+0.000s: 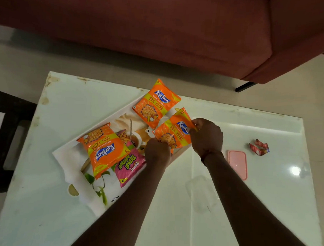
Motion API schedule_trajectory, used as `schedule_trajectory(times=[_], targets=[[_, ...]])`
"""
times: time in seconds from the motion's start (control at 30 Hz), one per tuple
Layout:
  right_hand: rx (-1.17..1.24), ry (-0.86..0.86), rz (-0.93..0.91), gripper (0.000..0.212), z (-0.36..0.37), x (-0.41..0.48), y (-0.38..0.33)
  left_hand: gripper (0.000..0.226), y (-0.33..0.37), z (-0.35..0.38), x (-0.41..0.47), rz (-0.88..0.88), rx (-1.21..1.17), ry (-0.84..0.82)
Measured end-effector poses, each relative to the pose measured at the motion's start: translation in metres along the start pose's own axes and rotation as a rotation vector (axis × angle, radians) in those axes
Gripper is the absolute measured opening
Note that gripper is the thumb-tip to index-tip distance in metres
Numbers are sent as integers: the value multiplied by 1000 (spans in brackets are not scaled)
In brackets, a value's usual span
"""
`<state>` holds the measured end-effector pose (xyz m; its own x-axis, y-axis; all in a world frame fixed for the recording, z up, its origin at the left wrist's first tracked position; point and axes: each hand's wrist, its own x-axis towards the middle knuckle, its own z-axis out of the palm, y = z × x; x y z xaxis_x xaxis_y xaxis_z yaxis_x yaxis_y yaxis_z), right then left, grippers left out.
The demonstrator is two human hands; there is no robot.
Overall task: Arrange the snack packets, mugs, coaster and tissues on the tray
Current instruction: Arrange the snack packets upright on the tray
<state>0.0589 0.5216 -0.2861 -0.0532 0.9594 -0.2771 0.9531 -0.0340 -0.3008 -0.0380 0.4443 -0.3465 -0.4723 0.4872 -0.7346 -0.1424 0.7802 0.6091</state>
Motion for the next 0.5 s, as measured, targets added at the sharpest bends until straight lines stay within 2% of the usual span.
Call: schedule_trajectory(times=[0.27,0.33,0.4,0.47,0.5], targets=[[-68,-5,-39,34,16,24,6,31,-7,8,14,83,185,102],[-57,0,-50,47,15,24,6,36,-4,5,7,90,190,81],[-18,87,-78,64,10,13,1,45,-1,-3,-7,94,137,43],[107,217,-126,63,6,-10,-9,46,1,-24,-32,43,-47,-48],[196,228,-123,56,7,-25,-16,43,0,-39,-45,58,-108,-70]])
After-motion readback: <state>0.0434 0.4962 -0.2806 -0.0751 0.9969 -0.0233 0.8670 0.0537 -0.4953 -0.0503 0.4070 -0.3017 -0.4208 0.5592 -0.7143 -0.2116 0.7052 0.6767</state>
